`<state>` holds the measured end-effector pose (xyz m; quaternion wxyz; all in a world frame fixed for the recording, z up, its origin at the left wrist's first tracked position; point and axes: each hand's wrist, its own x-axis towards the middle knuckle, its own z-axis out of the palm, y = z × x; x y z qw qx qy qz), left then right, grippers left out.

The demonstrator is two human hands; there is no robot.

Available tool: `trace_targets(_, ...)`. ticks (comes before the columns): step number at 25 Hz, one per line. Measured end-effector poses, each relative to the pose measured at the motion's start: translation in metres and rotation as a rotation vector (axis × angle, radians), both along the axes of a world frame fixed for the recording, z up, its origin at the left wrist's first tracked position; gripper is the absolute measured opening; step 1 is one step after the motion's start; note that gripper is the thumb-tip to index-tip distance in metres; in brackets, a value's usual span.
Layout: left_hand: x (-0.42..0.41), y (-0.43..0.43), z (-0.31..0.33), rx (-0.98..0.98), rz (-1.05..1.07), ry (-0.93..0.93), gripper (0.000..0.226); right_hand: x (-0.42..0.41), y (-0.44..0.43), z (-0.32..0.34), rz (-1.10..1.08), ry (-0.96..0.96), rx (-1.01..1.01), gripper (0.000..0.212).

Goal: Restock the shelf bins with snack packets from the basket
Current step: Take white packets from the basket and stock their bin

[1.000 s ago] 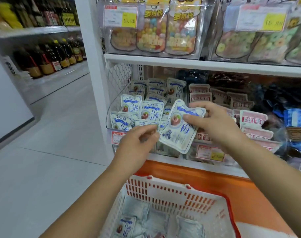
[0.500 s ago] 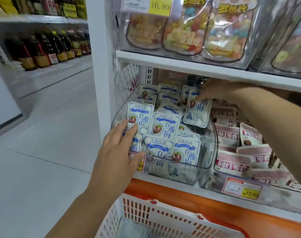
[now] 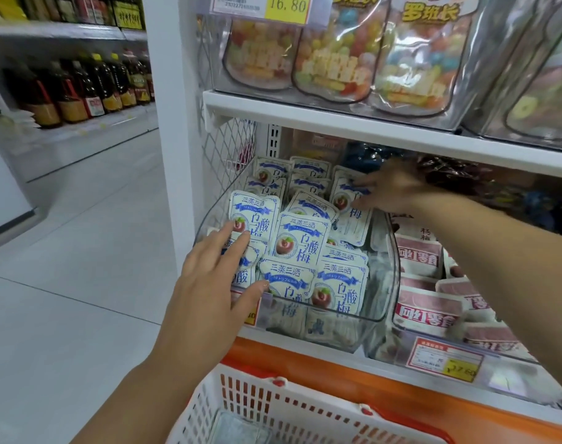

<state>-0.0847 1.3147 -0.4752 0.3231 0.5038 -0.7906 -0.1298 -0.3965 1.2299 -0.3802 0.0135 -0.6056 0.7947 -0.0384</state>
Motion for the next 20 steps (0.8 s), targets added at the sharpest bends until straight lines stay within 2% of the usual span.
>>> trace_targets(3, 0.000, -0.001, -0.001, -0.037, -0.013, 0.007, 0.074, 0.006, 0.003, -0.009, -0.032, 0.110, 0.000, 0.061)
trace_targets(6, 0.003, 0.003, -0.004, -0.070, -0.024, -0.007, 0.075, 0.009, 0.017, -0.003, -0.084, -0.089, -0.176, 0.055)
trace_targets(9, 0.009, 0.017, -0.008, -0.141, 0.003, -0.001, 0.069, 0.027, 0.063, -0.007, 0.049, -0.110, -0.237, 0.045)
trace_targets(11, 0.007, 0.033, -0.010, -0.259, 0.014, 0.046, 0.055, 0.050, 0.111, -0.014, 0.157, -0.157, -0.508, 0.037)
trace_targets(13, 0.003, 0.053, -0.017, -0.331, -0.019, 0.062, 0.042, 0.078, 0.161, -0.034, 0.264, -0.329, -0.787, 0.030)
trace_targets(15, 0.000, 0.074, -0.039, -0.247, -0.103, -0.002, 0.038, 0.104, 0.209, -0.077, 0.305, -0.498, -0.858, 0.024)
trace_targets(17, -0.002, 0.095, -0.075, -0.050, -0.217, -0.136, 0.040, 0.119, 0.245, -0.140, 0.220, -0.612, -0.724, 0.020)
trace_targets(18, -0.001, 0.105, -0.096, 0.082, -0.265, -0.204, 0.042, 0.120, 0.258, -0.179, 0.136, -0.664, -0.546, 0.020)
trace_targets(20, 0.000, 0.123, -0.139, 0.350, -0.318, -0.327, 0.044, 0.106, 0.276, -0.258, -0.068, -0.689, -0.032, 0.024)
